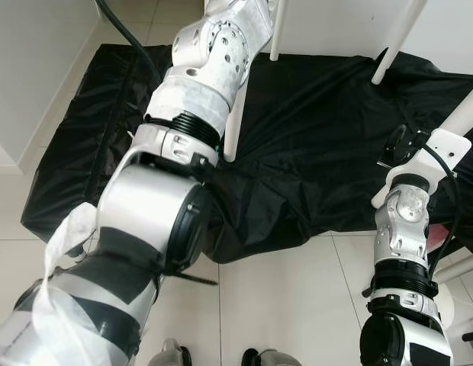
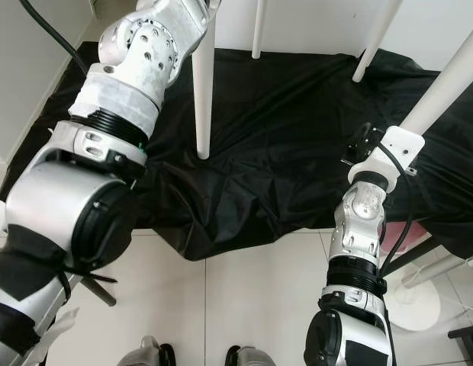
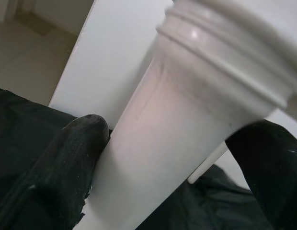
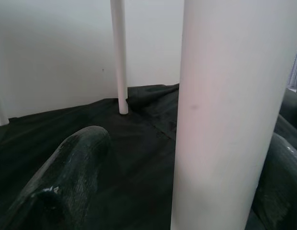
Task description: Building children table
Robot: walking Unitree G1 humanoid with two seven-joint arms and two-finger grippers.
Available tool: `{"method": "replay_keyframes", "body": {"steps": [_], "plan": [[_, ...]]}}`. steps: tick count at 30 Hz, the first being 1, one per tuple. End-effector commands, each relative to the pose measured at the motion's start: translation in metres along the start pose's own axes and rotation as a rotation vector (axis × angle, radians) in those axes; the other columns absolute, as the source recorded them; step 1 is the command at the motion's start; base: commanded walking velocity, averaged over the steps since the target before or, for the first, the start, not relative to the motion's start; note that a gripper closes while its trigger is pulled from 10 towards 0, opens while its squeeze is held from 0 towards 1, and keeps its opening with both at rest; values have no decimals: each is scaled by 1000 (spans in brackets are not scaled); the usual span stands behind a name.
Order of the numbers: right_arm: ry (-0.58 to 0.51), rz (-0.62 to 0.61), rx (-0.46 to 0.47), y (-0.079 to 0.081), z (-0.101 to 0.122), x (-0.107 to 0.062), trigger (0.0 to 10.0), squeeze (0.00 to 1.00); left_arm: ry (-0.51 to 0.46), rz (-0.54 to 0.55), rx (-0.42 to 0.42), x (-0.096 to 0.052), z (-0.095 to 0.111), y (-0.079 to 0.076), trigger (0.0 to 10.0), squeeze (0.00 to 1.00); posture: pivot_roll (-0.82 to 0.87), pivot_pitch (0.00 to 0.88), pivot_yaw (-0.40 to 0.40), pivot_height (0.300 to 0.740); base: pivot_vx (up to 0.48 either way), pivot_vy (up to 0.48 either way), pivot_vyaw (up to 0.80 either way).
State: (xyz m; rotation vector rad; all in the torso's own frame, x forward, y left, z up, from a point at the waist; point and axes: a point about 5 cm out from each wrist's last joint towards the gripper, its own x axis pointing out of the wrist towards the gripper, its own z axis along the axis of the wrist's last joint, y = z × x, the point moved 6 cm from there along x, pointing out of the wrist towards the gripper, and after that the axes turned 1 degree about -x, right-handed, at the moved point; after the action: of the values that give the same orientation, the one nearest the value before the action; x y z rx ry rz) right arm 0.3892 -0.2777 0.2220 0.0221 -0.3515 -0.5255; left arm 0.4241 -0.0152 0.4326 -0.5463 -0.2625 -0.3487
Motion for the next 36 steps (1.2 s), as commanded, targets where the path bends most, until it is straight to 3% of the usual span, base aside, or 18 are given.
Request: {"method": "replay_keyframes", "body": {"steps": [1,4,7,11,13,20,25,26,27,31,36], "plan": [[78,192,15,51,-19,-13,10000,0,126,-791,13,-40,-40,-93,10000,0,29,85,-31,740,0,0,0],[75,198,18,52,-19,-13,10000,0,182,-839,150,-54,-78,-76,10000,0,37,90,-33,740,0,0,0],[78,198,20,52,-20,-13,10000,0,205,-842,188,-58,-92,-70,10000,0,38,92,-34,740,0,0,0],[76,207,23,54,-19,-12,10000,0,203,-833,264,-62,-87,-63,10000,0,44,94,-34,740,0,0,0],[70,222,36,58,-17,-11,10000,0,220,-791,304,-61,-92,-50,10000,0,43,96,-32,740,0,0,0],[58,231,51,56,-15,-11,10000,0,228,-747,388,-66,-106,-31,10000,0,43,98,-30,740,0,0,0],[67,244,70,52,-20,-19,10000,0,258,-699,419,-81,-121,-2,10000,0,42,102,-26,740,0,0,0],[67,244,70,52,-20,-19,10000,0,258,-699,419,-81,-121,-2,10000,0,42,102,-26,740,0,0,0],[66,260,77,51,-21,-23,10000,0,269,-676,424,-88,-124,11,10000,0,41,107,-23,740,0,0,0],[68,265,83,50,-22,-25,10000,0,268,-666,422,-92,-125,17,10000,0,41,107,-23,740,0,0,0],[54,260,81,41,-23,-32,10000,0,226,-643,411,-109,-117,35,10000,0,46,131,-25,740,0,0,0]]}}
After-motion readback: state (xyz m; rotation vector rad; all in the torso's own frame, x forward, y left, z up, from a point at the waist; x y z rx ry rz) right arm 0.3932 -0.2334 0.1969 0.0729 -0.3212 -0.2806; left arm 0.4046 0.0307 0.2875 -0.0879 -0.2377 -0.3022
